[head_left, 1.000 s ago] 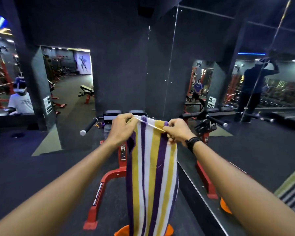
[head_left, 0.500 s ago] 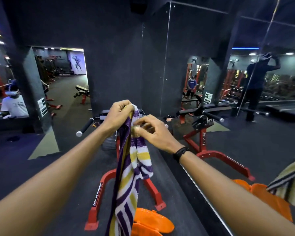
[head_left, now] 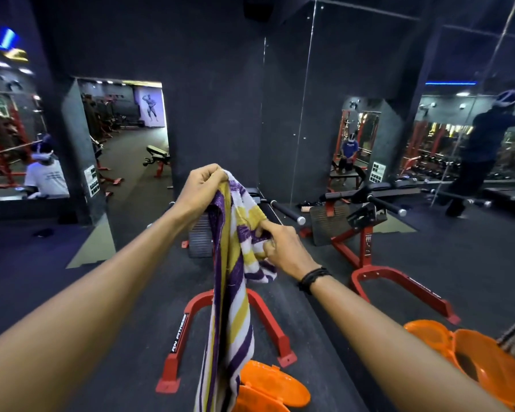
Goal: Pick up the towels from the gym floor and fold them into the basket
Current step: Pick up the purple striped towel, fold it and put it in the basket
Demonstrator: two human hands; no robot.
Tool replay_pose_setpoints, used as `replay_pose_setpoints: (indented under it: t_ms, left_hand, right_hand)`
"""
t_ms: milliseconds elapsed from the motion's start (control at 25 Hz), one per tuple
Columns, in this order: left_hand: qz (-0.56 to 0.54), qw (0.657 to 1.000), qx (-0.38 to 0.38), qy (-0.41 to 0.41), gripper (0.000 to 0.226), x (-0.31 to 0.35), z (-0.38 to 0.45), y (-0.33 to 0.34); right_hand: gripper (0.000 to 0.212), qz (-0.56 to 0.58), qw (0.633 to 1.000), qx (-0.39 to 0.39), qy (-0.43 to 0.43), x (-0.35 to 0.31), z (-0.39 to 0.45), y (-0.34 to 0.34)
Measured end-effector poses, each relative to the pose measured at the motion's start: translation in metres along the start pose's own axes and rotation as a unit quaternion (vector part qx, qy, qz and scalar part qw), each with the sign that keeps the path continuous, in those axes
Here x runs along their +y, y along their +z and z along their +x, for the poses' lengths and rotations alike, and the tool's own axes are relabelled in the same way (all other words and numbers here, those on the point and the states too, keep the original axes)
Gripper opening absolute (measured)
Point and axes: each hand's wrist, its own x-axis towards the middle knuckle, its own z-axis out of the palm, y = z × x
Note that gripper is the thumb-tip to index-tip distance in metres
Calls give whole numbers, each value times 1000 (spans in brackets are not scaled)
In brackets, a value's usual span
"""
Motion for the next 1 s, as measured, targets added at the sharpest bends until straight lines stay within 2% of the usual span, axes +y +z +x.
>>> replay_pose_setpoints:
  t_ms: [120, 240, 320, 360, 480, 560, 680, 720, 800, 880, 1000]
  left_hand:
    - [16, 1000, 12, -11, 23, -13, 2, -18]
    - [65, 998, 14, -13, 26, -30, 4, -31]
    - [152, 988, 2, -1, 27, -37, 5, -40]
    - [216, 976, -12, 9, 27, -41, 5, -45]
    - [367, 929, -34, 19, 20, -49, 5, -60]
    - [385, 922, -29, 13, 17, -54, 3, -65]
    - [390, 921, -7, 17, 15, -57, 2, -64]
    - [390, 920, 5, 26, 14, -57, 2, -64]
    - [376, 925, 37, 48, 12, -58, 0, -63]
    - [339, 937, 59, 66, 8, -60, -1, -63]
    - [340, 937, 68, 48, 12, -62, 2, -62]
  right_hand:
    - [46, -136, 981, -118, 75, 15, 4, -18]
    - [28, -270, 927, -243, 93, 23, 5, -36]
    - [18, -275, 906, -310, 88, 33, 5, -45]
    - [19, -232, 915, -319, 85, 38, 4, -50]
    - [23, -2, 966, -220, 138, 44, 3, -71]
    - [24, 87, 970, -174, 144, 46, 0, -82]
    - [38, 14, 976, -197, 92, 51, -2, -89]
    - [39, 6, 982, -174, 68, 54, -1, -90]
    - [37, 43, 998, -47, 27, 62, 1, -89]
    - [34, 120, 989, 86, 19, 68, 4, -90]
    - [28, 205, 966, 150, 51, 75, 8, -90]
